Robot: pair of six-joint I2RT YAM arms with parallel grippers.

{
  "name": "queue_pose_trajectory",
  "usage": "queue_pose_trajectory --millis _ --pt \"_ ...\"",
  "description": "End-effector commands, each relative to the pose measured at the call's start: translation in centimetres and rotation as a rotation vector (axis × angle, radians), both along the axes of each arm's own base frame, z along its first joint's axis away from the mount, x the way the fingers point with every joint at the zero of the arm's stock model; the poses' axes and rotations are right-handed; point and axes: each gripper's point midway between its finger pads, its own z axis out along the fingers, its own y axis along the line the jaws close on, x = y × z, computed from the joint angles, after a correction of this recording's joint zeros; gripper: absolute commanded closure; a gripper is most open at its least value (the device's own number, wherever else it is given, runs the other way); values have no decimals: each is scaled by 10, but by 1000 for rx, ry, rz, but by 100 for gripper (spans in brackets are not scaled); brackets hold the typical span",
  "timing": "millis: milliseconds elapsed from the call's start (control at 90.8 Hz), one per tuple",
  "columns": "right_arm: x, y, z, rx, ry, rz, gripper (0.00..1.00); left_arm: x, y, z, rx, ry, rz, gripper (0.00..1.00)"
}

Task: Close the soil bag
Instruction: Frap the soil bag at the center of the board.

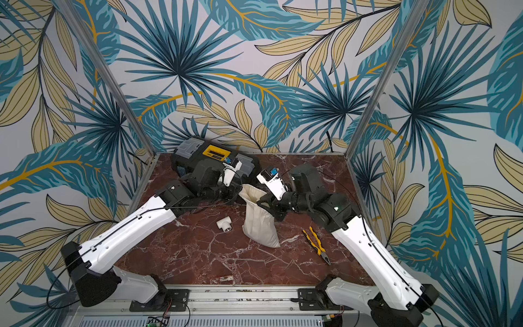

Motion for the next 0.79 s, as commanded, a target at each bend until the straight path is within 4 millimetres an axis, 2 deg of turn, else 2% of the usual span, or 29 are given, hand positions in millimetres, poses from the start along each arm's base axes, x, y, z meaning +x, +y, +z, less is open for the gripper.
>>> queue_pose_trajectory --millis 0,110,220,342,386,485,551,661,782 --pt "-3 3 -1 23 10 14 86 2 2 4 10 -14 0 100" --pt "0 2 -6 8 14 -8 99 2 2 3 10 -13 2 100" --pt "10 -3 -2 8 -17 -70 100 2 3 2 14 -11 3 100" --pt "27 -19 29 85 -142 -211 100 3 5 1 20 -9 11 100" --pt "29 -29 54 162 -214 -264 100 2 7 1 22 -13 16 100" --pt "42 -59 90 260 -333 -448 100 3 13 0 30 -12 34 100" --pt "50 -74 101 280 -381 -545 100 4 18 1 29 -13 52 100" --pt "62 -91 105 288 -423 -664 100 2 26 6 20 -22 70 100" --pt "64 -96 114 353 -476 -693 100 -5 30 15 -2 -39 59 100"
